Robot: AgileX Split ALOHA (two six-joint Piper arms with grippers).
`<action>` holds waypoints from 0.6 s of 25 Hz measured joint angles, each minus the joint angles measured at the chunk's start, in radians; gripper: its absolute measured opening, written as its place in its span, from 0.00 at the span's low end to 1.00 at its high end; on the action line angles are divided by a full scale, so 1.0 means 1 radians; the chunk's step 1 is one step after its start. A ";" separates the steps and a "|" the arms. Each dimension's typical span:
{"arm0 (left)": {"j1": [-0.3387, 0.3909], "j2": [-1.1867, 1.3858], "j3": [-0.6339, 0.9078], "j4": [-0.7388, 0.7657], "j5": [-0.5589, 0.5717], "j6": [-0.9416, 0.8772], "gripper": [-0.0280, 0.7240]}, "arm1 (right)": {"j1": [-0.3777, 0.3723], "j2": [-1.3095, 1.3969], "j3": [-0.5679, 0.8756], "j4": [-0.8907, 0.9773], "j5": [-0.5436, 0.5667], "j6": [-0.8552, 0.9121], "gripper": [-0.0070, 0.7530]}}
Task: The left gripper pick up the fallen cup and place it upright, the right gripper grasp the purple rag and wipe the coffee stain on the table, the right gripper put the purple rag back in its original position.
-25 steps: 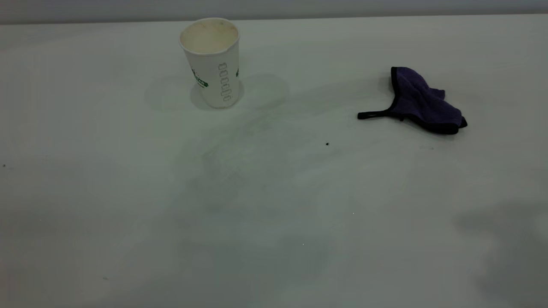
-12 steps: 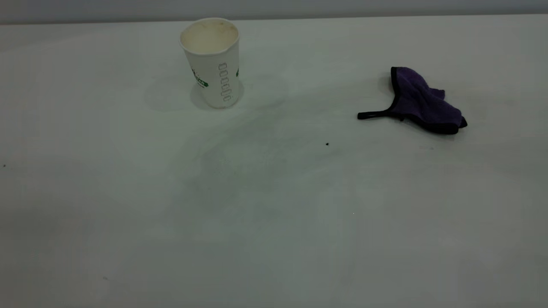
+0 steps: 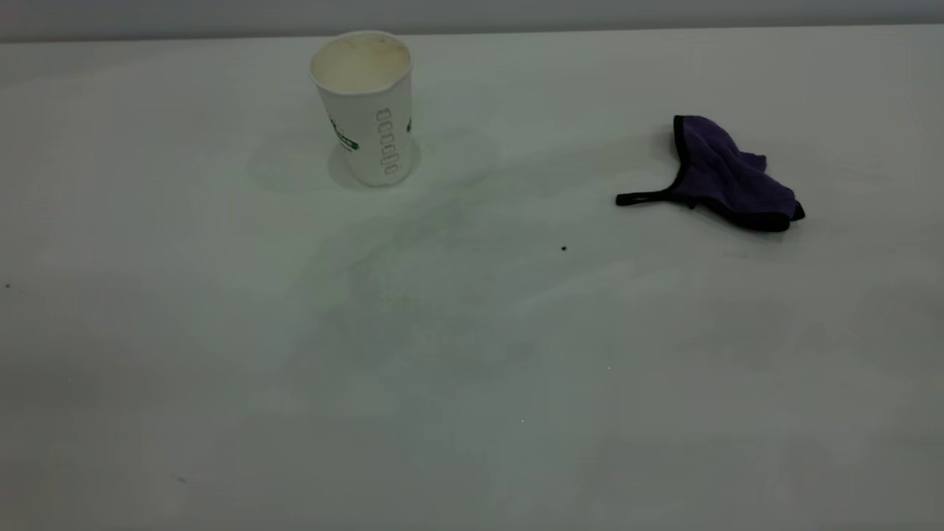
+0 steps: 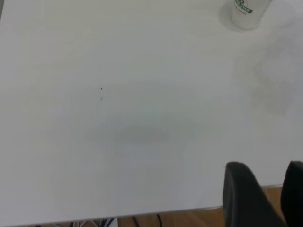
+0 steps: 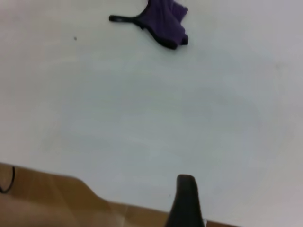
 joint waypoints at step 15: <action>0.000 0.000 0.000 0.000 0.000 0.000 0.39 | -0.018 -0.159 0.008 0.001 0.003 -0.002 0.87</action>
